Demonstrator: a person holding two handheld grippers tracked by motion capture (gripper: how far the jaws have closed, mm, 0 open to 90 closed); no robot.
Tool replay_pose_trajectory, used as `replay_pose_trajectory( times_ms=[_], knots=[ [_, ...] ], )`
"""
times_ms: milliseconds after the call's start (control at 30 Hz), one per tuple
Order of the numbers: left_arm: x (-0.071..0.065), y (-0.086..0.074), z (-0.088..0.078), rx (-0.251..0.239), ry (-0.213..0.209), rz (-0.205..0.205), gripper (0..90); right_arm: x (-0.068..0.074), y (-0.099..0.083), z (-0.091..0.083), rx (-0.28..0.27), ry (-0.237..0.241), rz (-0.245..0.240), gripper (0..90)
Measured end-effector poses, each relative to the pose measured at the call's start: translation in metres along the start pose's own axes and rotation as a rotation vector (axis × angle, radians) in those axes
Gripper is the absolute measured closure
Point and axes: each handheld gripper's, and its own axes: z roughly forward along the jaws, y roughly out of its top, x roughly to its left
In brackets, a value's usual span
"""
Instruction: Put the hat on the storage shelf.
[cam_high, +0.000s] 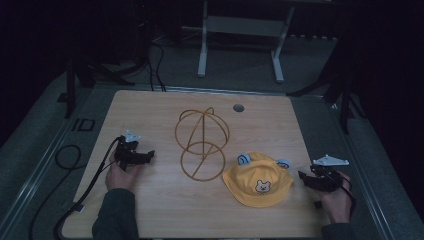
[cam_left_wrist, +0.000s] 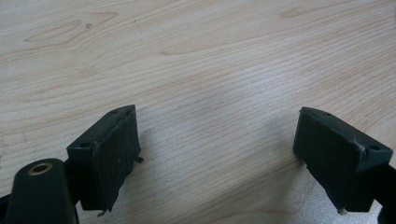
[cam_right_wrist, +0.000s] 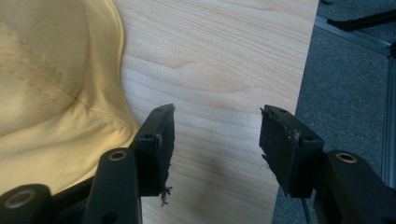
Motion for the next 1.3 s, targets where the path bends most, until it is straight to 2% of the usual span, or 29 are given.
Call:
replay_pose_trajectory(
  times_ms=[233, 1300],
  knots=[
    [0.0, 0.0, 0.0, 0.0, 0.0, 0.0, 14.3, 0.002, 0.007, -0.003, 0.007, 0.016, -0.043, 44.8],
    [0.0, 0.0, 0.0, -0.001, -0.001, -0.003, 14.3, 0.01, 0.028, -0.012, 0.034, 0.097, -0.154, 43.2]
  ],
)
